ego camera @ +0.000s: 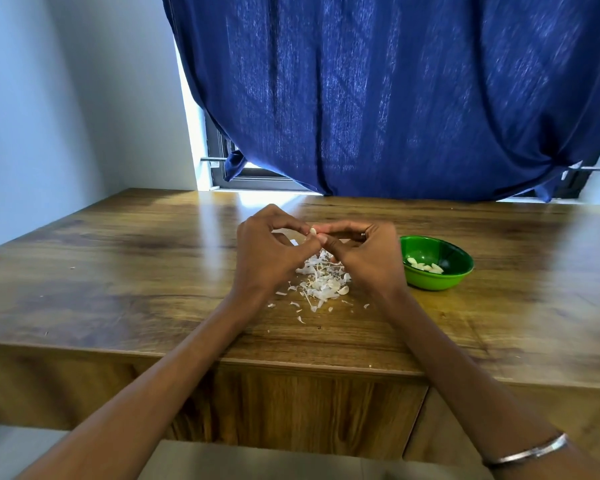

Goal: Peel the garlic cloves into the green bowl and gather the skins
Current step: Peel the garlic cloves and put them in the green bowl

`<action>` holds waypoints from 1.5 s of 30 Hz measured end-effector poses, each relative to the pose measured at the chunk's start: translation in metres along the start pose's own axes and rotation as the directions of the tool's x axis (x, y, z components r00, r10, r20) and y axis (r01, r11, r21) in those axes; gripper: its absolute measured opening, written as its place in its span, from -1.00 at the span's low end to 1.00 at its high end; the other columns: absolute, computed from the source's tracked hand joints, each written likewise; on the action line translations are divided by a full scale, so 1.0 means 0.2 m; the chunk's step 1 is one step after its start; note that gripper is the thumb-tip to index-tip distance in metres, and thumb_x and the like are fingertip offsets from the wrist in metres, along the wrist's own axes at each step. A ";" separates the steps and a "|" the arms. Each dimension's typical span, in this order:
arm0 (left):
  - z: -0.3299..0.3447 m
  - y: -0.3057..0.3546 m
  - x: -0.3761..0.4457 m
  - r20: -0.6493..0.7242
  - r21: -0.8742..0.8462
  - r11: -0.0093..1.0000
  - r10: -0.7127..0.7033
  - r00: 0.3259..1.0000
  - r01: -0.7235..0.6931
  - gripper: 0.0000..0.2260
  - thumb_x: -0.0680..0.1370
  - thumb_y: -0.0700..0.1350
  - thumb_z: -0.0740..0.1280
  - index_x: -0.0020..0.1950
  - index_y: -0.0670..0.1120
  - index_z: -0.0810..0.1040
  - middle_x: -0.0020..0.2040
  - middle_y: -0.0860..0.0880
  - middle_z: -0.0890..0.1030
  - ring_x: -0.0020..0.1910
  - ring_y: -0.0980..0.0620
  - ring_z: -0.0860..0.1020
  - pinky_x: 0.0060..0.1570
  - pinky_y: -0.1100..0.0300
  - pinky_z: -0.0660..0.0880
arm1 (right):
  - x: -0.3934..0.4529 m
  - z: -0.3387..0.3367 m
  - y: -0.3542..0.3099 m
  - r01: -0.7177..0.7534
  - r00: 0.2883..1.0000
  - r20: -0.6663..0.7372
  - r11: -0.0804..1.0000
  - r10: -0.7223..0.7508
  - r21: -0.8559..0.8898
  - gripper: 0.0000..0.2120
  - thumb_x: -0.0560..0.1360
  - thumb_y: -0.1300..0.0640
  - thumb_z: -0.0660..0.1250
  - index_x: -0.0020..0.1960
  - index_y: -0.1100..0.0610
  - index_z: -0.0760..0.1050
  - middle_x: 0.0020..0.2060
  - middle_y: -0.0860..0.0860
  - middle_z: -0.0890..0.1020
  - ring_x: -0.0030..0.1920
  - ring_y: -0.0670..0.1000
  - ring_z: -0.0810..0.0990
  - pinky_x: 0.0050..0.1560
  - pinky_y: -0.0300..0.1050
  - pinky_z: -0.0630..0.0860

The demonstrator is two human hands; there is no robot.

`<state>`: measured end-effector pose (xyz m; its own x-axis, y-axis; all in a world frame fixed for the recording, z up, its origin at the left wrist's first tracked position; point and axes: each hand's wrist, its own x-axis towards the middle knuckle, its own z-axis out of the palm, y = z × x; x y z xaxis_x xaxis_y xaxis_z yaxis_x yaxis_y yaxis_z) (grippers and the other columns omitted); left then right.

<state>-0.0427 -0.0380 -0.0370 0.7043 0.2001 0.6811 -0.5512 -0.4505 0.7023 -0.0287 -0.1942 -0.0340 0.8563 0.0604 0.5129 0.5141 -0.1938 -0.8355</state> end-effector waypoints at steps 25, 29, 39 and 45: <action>0.00 0.01 0.00 -0.030 0.062 0.997 -0.044 0.999 0.046 -0.86 0.42 -0.08 0.60 -0.18 -0.11 0.71 -0.19 0.08 0.65 -0.43 0.04 0.65 -0.44 0.10 0.58 | 0.01 0.03 0.02 0.144 0.987 -0.043 0.975 -0.153 -0.170 -0.85 0.47 0.16 0.52 0.03 0.03 0.71 -0.10 -0.15 0.74 -0.26 -0.23 0.67 -0.22 -0.26 0.62; 0.00 0.03 0.00 -0.026 0.039 0.996 -0.073 0.997 0.074 -0.88 0.43 -0.12 0.58 -0.19 -0.13 0.70 -0.19 0.06 0.65 -0.50 0.04 0.61 -0.53 0.19 0.52 | 0.01 0.03 0.03 0.128 0.990 -0.053 0.986 -0.134 -0.108 -0.88 0.48 0.16 0.52 0.01 0.03 0.71 -0.13 -0.13 0.75 -0.28 -0.21 0.67 -0.23 -0.18 0.62; 0.01 0.03 0.00 -0.023 -0.052 0.996 -0.069 0.997 0.067 -0.92 0.50 -0.14 0.53 -0.09 -0.14 0.72 -0.10 0.04 0.69 -0.47 0.01 0.63 -0.57 0.20 0.49 | 0.02 0.03 0.04 0.118 0.989 -0.084 0.992 -0.122 -0.048 -0.89 0.49 0.11 0.52 0.02 0.04 0.71 -0.11 -0.13 0.74 -0.18 -0.11 0.72 -0.20 0.08 0.69; 0.00 0.04 -0.01 -0.025 -0.042 0.997 -0.069 0.997 0.068 -0.90 0.48 -0.11 0.56 -0.09 -0.11 0.72 -0.05 0.08 0.69 -0.52 0.04 0.61 -0.58 0.22 0.48 | 0.02 0.03 0.03 0.130 0.987 -0.081 0.987 -0.137 -0.093 -0.88 0.49 0.14 0.51 0.02 0.01 0.71 -0.12 -0.16 0.73 -0.19 -0.14 0.70 -0.18 0.04 0.69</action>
<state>-0.0477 -0.0424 -0.0325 0.7296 0.2523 0.6356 -0.5199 -0.3992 0.7552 -0.0226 -0.1898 -0.0385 0.7709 0.0074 0.6369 0.6140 -0.2744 -0.7401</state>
